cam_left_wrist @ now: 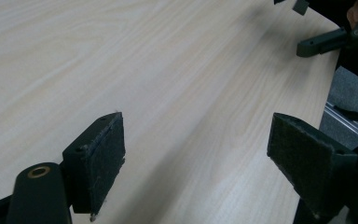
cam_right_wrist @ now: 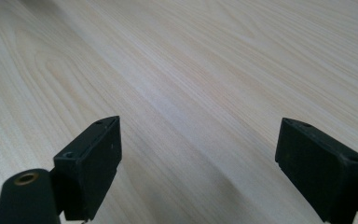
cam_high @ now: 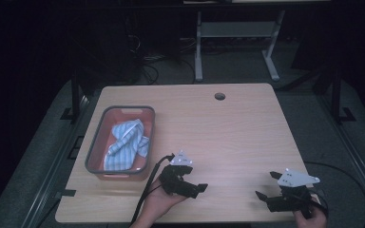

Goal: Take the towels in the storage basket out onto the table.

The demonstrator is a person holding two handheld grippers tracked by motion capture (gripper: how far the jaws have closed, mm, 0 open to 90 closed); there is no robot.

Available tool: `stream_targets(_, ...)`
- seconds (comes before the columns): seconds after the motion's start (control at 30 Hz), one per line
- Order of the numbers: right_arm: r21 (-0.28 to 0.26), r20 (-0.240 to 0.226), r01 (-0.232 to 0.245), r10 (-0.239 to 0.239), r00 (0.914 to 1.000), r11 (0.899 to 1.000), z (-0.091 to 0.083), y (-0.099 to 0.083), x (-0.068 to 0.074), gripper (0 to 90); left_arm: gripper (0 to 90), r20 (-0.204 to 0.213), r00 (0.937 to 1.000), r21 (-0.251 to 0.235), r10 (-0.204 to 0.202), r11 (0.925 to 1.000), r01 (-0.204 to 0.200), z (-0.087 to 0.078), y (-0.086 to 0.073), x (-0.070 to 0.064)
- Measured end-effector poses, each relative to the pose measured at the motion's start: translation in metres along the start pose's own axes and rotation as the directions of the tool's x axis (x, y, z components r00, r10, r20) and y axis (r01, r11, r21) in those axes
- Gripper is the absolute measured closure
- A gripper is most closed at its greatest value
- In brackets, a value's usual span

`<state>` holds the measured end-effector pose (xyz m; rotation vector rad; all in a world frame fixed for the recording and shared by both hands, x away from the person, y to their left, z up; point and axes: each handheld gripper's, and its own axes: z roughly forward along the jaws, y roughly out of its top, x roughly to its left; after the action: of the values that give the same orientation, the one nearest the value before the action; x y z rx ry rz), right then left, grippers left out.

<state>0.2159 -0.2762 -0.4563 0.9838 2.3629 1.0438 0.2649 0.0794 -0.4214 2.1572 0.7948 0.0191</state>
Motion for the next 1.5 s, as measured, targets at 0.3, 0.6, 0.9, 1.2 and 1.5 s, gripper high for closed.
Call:
stream_targets(0.3,-0.016,0.003,-0.008,0.008,1.0,1.0,-0.004,0.0,0.0,13.8,18.7,-0.022,0.9997,0.024,-0.001,0.9997,0.001,-0.009,0.021,0.012)
stream_targets(0.6,-0.014,-0.002,-0.007,0.007,1.0,1.0,-0.002,0.0,0.002,13.8,17.5,-0.033,0.9994,0.029,-0.002,0.9996,0.003,-0.023,0.036,0.023)
stream_targets(0.9,-0.016,-0.004,-0.023,0.023,0.9997,1.0,-0.002,-0.001,-0.001,13.9,16.7,-0.027,0.9996,0.011,0.006,0.9999,-0.005,-0.032,0.05,0.028)
stream_targets(1.2,-0.02,0.001,-0.02,0.02,0.9998,1.0,-0.004,-0.002,-0.003,13.8,16.4,-0.019,0.9997,0.032,0.015,0.9994,-0.014,-0.031,0.057,0.031)
stream_targets(1.5,-0.015,-0.002,-0.018,0.018,0.9998,1.0,-0.004,-0.002,-0.002,13.8,16.4,-0.029,0.9994,0.053,0.019,0.9984,-0.017,-0.038,0.066,0.043)
